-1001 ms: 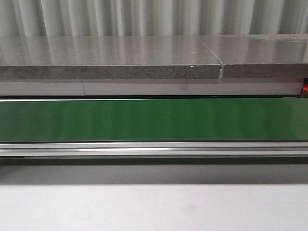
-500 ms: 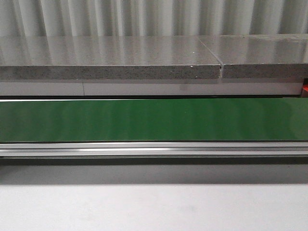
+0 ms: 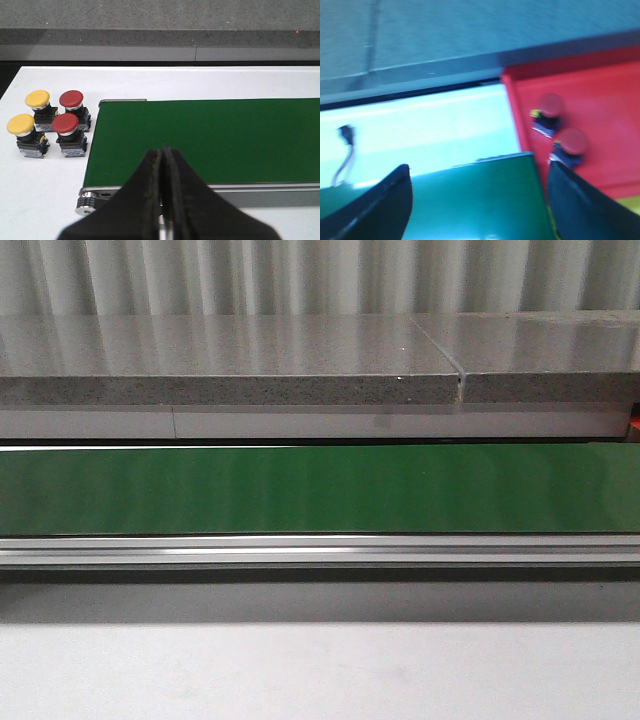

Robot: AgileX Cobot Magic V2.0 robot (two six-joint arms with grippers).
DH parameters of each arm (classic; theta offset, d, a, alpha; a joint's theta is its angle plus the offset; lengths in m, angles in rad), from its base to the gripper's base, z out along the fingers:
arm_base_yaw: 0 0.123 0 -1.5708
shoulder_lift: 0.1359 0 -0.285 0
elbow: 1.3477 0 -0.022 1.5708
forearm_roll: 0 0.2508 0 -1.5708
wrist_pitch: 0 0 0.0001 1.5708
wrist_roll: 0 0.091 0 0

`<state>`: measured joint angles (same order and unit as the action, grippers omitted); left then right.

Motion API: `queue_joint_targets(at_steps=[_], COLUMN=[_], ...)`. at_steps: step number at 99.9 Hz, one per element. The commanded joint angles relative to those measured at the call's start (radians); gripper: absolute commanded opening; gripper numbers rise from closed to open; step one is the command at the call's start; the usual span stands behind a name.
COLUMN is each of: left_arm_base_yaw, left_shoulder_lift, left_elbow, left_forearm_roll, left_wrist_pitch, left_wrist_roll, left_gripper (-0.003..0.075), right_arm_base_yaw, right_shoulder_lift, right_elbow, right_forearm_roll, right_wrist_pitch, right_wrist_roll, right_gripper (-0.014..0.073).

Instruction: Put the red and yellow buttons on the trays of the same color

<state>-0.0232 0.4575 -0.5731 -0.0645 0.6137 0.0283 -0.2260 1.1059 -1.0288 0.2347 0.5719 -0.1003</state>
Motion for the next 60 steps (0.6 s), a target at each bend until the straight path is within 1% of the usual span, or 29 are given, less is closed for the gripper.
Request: queue_joint_targets(at_steps=[1, 8, 18, 44, 49, 54, 60], left_arm_base_yaw=[-0.007, -0.007, -0.007, -0.007, -0.007, -0.007, -0.007], left_shoulder_lift=[0.004, 0.004, 0.004, 0.004, 0.004, 0.004, 0.004], left_elbow=[-0.028, -0.028, -0.028, -0.028, -0.028, -0.028, -0.028], left_forearm_roll=[-0.01, -0.01, -0.01, -0.01, -0.01, -0.01, -0.01], left_wrist_pitch=[-0.074, -0.074, -0.074, -0.074, -0.074, -0.074, -0.074], left_wrist_roll=[-0.002, -0.002, -0.002, -0.002, -0.002, -0.002, -0.002], left_gripper=[-0.002, -0.002, -0.002, -0.002, -0.002, -0.002, -0.002], right_arm_base_yaw=[0.072, 0.118, 0.157, 0.162, 0.162, 0.162, 0.162], right_shoulder_lift=[-0.088, -0.142, -0.22, -0.396, -0.421, -0.436, -0.449], right_elbow=[0.022, 0.064, 0.13, 0.266, 0.285, 0.299, 0.313], right_forearm_roll=[0.008, 0.008, 0.008, 0.003, 0.003, 0.003, 0.003], right_wrist_pitch=[-0.094, -0.096, -0.066, -0.005, 0.004, 0.009, 0.012], right_wrist_roll=[-0.032, -0.056, -0.076, -0.079, -0.079, -0.079, -0.079], right_gripper=[0.0561, 0.0561, 0.0561, 0.0555, 0.0522, 0.0463, 0.0356])
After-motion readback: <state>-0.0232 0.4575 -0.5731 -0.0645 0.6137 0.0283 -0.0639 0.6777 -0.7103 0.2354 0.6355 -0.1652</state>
